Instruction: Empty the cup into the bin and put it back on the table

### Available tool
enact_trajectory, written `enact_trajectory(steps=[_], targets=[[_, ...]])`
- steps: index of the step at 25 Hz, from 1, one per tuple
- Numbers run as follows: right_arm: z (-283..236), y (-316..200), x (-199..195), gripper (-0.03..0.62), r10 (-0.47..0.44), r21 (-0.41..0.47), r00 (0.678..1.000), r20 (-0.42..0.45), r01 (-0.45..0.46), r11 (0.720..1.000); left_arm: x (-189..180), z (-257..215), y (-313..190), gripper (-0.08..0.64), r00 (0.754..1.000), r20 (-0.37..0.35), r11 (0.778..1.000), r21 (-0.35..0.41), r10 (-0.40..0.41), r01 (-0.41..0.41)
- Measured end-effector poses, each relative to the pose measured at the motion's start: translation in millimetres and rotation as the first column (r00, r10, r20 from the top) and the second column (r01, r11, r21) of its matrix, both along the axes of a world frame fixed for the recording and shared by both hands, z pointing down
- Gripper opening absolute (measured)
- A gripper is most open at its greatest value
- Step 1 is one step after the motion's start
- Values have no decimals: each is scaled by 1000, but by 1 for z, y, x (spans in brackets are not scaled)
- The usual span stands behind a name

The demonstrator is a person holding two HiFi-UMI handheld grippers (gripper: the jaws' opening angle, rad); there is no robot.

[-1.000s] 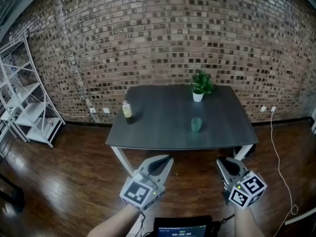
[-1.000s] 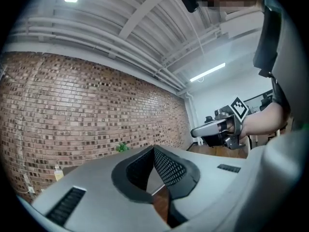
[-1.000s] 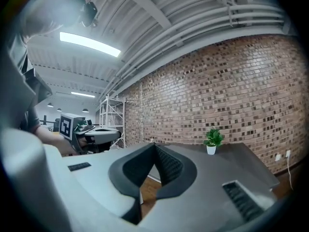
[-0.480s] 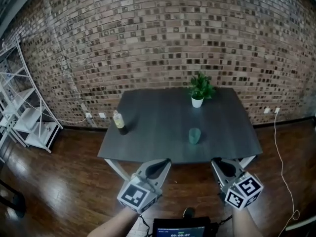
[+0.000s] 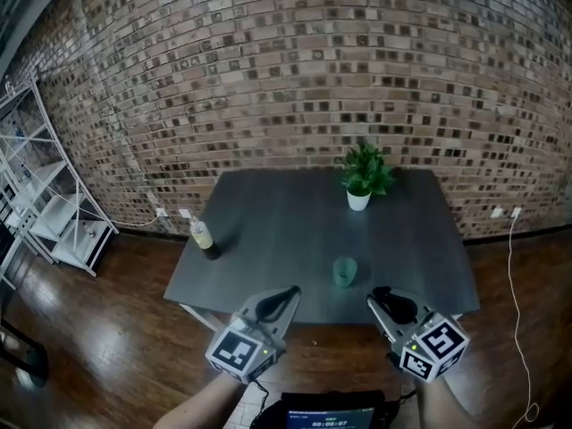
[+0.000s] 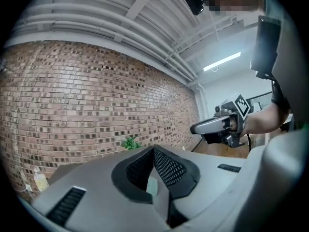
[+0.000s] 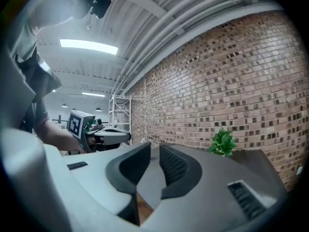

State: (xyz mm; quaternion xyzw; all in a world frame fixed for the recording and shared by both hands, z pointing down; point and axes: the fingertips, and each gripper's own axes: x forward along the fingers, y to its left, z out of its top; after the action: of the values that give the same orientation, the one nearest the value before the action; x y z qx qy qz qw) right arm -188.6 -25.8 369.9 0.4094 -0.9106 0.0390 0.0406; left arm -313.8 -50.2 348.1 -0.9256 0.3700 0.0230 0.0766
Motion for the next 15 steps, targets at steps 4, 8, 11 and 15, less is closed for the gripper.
enact_trajectory(steps=[4,8,11,15], targets=[[-2,-24,6,63,-17,-7,1000,-2,17,1000,13,1,-22,0,1000,13,1000,-10,-3,3],[1,-49,13,87,-10,-22,1000,-25,10,1000,22,1,-44,0,1000,2,1000,-27,4,-4],[6,-65,13,95,-5,-33,1000,-21,4,999,22,3,-59,0,1000,5,1000,-24,7,-7],[7,-80,12,95,9,-41,1000,-26,-10,999,22,6,-79,0,1000,8,999,-34,25,-25]])
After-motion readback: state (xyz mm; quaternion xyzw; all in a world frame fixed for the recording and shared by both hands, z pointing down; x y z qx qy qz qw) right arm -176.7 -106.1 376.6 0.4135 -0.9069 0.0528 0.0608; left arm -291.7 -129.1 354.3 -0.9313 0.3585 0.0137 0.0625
